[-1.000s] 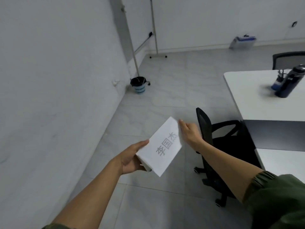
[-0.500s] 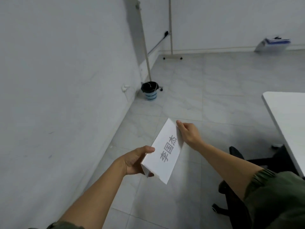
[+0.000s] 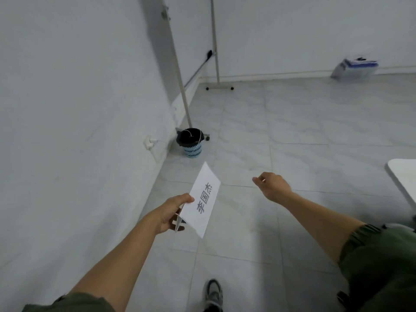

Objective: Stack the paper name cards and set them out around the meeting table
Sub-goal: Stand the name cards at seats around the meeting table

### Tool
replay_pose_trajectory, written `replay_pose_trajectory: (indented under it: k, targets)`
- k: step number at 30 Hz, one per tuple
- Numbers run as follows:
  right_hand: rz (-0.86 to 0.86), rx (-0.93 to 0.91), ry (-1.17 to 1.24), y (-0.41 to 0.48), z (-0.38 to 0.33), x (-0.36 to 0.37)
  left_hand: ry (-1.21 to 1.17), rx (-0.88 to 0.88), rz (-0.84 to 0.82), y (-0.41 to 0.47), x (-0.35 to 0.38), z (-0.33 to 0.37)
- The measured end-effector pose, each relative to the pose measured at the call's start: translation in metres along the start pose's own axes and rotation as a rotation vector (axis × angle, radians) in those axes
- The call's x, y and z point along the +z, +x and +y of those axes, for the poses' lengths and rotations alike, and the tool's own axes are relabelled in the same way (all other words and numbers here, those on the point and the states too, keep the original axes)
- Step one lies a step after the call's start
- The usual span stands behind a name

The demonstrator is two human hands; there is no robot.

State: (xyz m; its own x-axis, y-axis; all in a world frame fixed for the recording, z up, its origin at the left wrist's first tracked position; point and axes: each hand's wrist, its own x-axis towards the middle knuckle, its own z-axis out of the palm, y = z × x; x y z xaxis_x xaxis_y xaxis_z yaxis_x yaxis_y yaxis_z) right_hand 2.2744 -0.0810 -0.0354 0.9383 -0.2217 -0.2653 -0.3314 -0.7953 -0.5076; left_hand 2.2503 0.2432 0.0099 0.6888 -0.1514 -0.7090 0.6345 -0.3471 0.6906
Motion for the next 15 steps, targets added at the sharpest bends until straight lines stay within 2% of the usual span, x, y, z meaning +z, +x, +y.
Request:
replay_pose_trajectory:
  k: [8, 15]
  targets:
    - [0.150, 0.154, -0.125, 0.138, -0.001, -0.071, 0.088, 0.043, -0.064, 0.157, -0.022, 0.186]
    - [0.214, 0.312, -0.115, 0.251, 0.059, -0.136, 0.229, 0.066, -0.180, 0.291, 0.046, 0.325]
